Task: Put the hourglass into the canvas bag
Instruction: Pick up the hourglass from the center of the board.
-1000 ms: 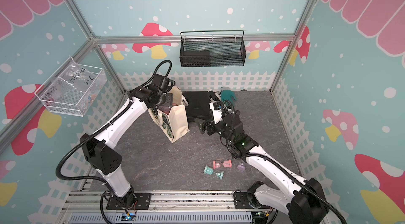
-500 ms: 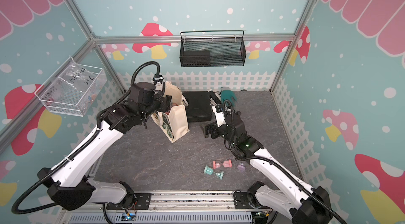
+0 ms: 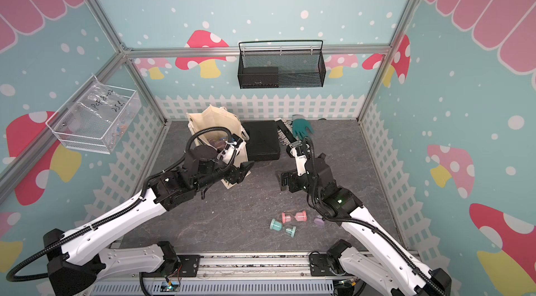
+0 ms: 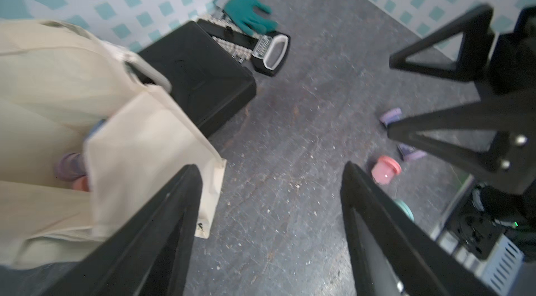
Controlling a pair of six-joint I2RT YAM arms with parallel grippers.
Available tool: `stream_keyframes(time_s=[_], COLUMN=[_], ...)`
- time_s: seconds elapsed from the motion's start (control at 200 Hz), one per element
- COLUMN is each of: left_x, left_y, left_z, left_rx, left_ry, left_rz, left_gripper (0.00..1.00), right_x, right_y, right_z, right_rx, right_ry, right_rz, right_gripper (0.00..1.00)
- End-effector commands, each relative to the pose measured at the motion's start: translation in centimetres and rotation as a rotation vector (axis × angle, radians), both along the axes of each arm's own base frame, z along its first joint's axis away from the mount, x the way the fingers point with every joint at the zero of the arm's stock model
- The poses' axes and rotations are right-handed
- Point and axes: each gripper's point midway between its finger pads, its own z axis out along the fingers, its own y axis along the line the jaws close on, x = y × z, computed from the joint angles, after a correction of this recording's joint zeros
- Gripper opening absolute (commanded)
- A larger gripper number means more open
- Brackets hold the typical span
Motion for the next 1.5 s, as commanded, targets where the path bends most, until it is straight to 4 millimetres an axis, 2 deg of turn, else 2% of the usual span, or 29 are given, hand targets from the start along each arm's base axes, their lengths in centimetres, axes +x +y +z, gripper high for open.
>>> stream_keyframes(time_s=[0.0, 0.235, 0.48, 0.635, 0.73, 0.88, 1.016, 1.161, 1.496], left_x=[-1.4, -5.2, -9.5, -10.7, -11.5, -11.9, -12.6, -12.1, -12.0], left_y=[-3.4, -7.0, -7.7, -7.4, -8.2, -9.4, -10.2, -10.6, -11.8], left_z=[-0.2, -6.7, -12.7, -15.9, -17.3, -20.6, -22.1, -24.1, -26.2], left_rx=[-0.073, -0.008, -0.019, 0.019, 0.036, 0.099, 0.098, 0.124, 0.139], left_ry=[-0.031, 0.05, 0.17, 0.232, 0.261, 0.279, 0.292, 0.304, 0.339], left_rz=[-0.153, -0.347, -0.485, -0.489, -0.51, -0.506, -0.53, -0.511, -0.529], left_gripper=[0.75, 0.76, 0.76, 0.76, 0.76, 0.76, 0.76, 0.77, 0.76], right_x=[-1.1, -2.8, -3.9, -4.3, -4.4, -4.6, -4.8, -4.7, -4.6], right_y=[-2.1, -4.0, -4.0, -3.5, -3.3, -3.4, -3.3, -3.6, -3.9], right_z=[-0.9, -1.6, -2.6, -3.5, -4.1, -5.5, -5.9, -6.2, -6.6], right_rx=[-0.021, -0.04, -0.038, -0.038, -0.044, -0.06, -0.058, -0.049, -0.042], right_ry=[0.063, 0.116, 0.148, 0.171, 0.192, 0.215, 0.241, 0.247, 0.248], right_rz=[-0.083, -0.133, -0.107, -0.07, -0.06, -0.06, -0.059, -0.084, -0.112], right_gripper=[1.0, 1.0, 1.0, 1.0, 1.0, 1.0, 1.0, 1.0, 1.0])
